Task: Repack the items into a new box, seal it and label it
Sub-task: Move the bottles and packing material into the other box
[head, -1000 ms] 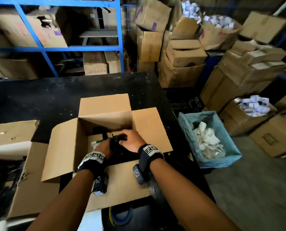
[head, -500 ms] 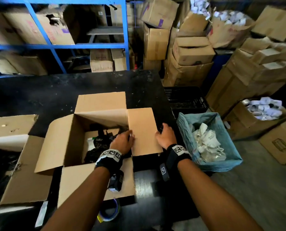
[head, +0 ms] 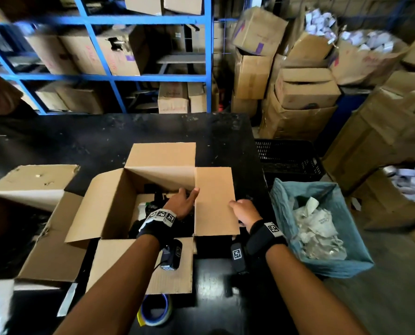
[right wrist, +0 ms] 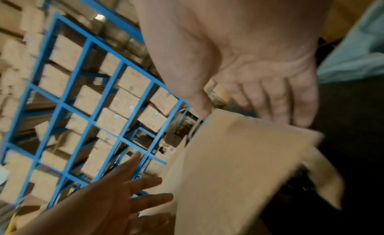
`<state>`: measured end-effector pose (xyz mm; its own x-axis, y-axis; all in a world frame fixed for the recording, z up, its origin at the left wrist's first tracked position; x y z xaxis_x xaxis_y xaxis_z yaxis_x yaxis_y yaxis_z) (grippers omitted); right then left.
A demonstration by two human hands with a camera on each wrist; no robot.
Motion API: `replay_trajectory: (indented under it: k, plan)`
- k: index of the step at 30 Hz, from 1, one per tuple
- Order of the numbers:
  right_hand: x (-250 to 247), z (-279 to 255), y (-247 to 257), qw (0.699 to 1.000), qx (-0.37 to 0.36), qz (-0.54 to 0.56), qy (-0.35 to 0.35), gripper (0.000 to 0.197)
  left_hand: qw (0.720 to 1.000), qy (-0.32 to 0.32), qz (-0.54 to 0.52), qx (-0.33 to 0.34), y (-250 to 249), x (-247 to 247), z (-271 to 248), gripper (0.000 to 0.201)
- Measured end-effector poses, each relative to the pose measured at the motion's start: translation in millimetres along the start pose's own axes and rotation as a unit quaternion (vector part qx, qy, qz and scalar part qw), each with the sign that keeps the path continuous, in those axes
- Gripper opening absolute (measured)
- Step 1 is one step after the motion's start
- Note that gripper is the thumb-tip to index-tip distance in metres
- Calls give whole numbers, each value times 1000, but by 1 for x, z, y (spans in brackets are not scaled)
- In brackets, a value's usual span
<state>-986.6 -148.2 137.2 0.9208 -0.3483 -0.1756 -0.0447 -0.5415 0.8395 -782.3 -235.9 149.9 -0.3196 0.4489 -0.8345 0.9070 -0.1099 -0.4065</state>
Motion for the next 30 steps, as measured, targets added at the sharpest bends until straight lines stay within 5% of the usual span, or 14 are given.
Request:
replay_trajectory:
  k: [4, 9, 12, 18, 22, 25, 30]
  plan:
    - [-9, -10, 11, 987, -79, 138, 9, 24, 1000, -5, -10, 21, -9, -2, 0, 72]
    - [4, -33, 43, 952, -150, 134, 230, 33, 993, -52, -100, 39, -21, -28, 10, 65]
    - [27, -35, 39, 943, -168, 111, 266, 35, 972, -109, -194, 75, -22, -50, 13, 63]
    - [46, -12, 8, 951, -156, 104, 246, 27, 960, -115, -223, 123, -11, -58, 10, 48]
    - [35, 34, -24, 979, -177, 37, 92, 20, 955, -118, -242, 124, 8, -57, 16, 47]
    - [21, 76, -55, 967, -160, -197, -3, 51, 955, -103, -249, 124, 14, -59, 18, 45]
    - [20, 126, -72, 912, -54, -402, 54, 107, 957, -70, -258, 114, 22, -63, 25, 42]
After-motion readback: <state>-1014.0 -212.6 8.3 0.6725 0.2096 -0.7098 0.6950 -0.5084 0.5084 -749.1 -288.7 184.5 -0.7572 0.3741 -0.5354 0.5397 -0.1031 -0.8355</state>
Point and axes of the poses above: each hand's wrist, its own z-axis towards the middle knuckle, its own x-axis out of the palm, y = z × x, the point moved 1 cm from there along z, towards the middle knuckle, and after that the axes turned 11 degrees about z, right-handed, at the moved point
